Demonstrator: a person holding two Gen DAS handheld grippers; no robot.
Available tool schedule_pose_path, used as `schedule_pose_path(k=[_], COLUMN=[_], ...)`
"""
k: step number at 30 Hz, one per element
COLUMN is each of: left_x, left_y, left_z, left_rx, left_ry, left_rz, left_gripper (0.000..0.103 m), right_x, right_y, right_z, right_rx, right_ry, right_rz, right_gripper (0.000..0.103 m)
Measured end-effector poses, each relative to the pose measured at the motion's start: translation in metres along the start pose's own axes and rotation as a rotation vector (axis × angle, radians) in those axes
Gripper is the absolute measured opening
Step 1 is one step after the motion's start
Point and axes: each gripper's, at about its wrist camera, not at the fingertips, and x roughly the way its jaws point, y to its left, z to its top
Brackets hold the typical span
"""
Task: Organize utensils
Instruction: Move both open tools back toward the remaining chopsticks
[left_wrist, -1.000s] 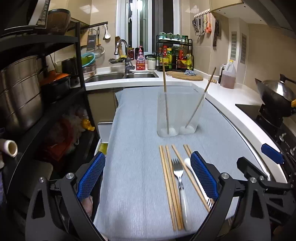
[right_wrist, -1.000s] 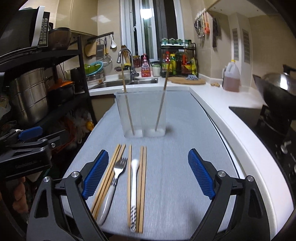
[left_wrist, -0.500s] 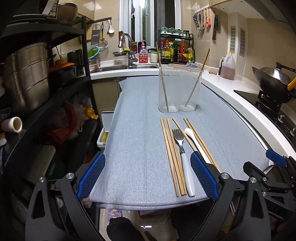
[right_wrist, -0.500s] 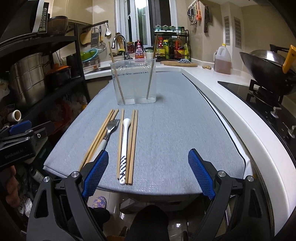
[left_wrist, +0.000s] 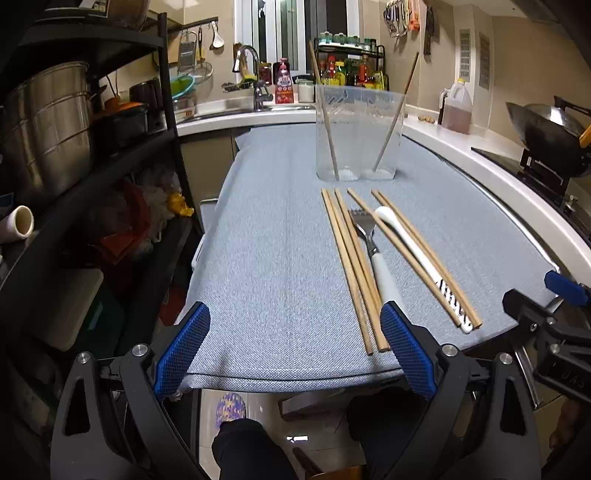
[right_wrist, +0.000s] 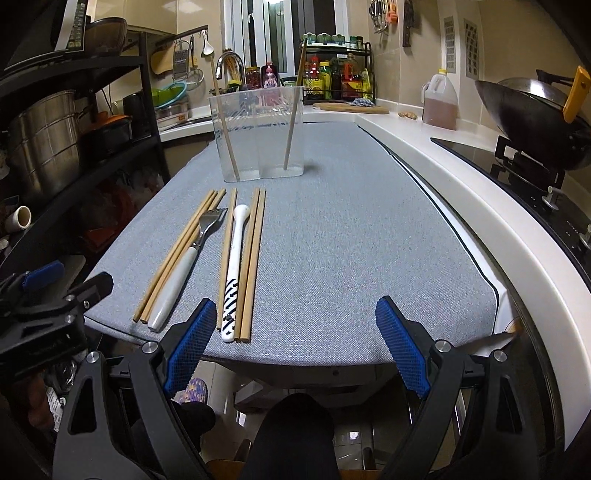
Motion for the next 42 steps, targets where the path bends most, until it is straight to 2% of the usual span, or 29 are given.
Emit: schedule_pose_path(k=[6,11,14,26,34,39,41,42], left_x=[0.016,0.023,0.027,0.036,0.035,0.034,0.033,0.032], left_y=[-0.001,-0.005,-0.007,-0.005,-0.007,-0.002,-0.004,-0.007], left_z=[-0.007,-0.01,-0.01,-0.01,-0.013,-0.02,-0.02,-0.021], left_rx=[0.012,0.023,0.022,0.017,0.02,-0.006,0.003,0.02], left_ry=[0.036,0.052,0.061,0.059,0.021,-0.021,-0.036,-0.046], left_rz=[0.0,-0.006,-0.008,-0.009,0.003,-0.022,-0.025,-0.049], left_gripper=[0.09,0.09,0.09,0.09,0.091,0.091,0.086,0.073], right_x=[0.013,0.022,0.027,0.042,0.045,0.045,0.045,0.044], right_y=[0.0,0.002,0.005,0.007,0.001,-0.004,-0.005,-0.005], right_z=[-0.003,-0.006,-0.008,-0.011,-0.015,-0.021,-0.022,-0.023], right_rx=[-0.001,-0.014,-0.027,-0.061,-0.067,-0.06,-0.062,-0.061], right_ry=[0.005,0.024,0.033,0.03,-0.038,-0.084,-0.102,-0.111], right_rz=[-0.014,0.006,0.02,0.004,0.023,0.049,0.052,0.052], right_gripper=[0.084,0.072,0.068,0.066,0.068,0.072,0.071,0.069])
